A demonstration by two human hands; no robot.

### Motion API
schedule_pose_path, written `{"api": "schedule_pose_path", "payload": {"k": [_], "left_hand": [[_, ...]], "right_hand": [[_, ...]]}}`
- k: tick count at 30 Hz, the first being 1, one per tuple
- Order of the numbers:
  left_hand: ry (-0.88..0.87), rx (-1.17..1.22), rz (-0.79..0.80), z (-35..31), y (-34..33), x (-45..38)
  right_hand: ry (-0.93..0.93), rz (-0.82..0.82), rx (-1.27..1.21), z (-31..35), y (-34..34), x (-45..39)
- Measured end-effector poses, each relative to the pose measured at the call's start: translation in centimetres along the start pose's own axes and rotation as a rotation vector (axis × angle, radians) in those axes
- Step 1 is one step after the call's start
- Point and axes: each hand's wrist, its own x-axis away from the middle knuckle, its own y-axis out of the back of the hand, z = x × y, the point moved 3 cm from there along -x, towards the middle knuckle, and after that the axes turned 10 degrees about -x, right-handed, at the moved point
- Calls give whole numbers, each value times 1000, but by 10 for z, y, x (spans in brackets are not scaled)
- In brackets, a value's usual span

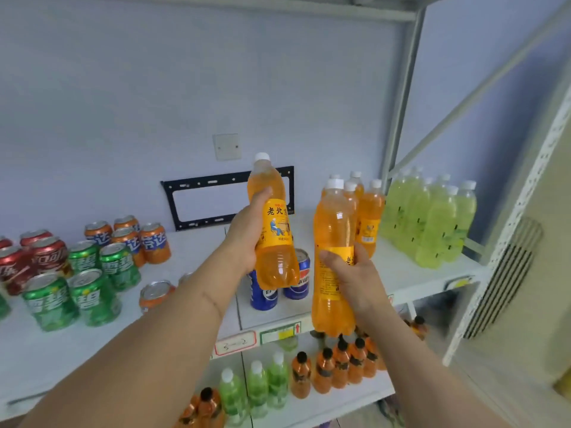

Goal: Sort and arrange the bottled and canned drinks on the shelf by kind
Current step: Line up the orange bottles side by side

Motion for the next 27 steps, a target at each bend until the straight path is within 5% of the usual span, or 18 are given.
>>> {"api": "schedule_pose_path", "payload": {"k": [7,12,27], "left_hand": [[54,29,155,43,-84,-11],[-76,-49,266,62,-135,-41],[-136,-261,-23,117,-207,-98]], "right_hand": [[-84,-65,-5,-23,90,2],[-117,-60,0,-32,133,-18],[-180,56,85,-58,241,-97]]}}
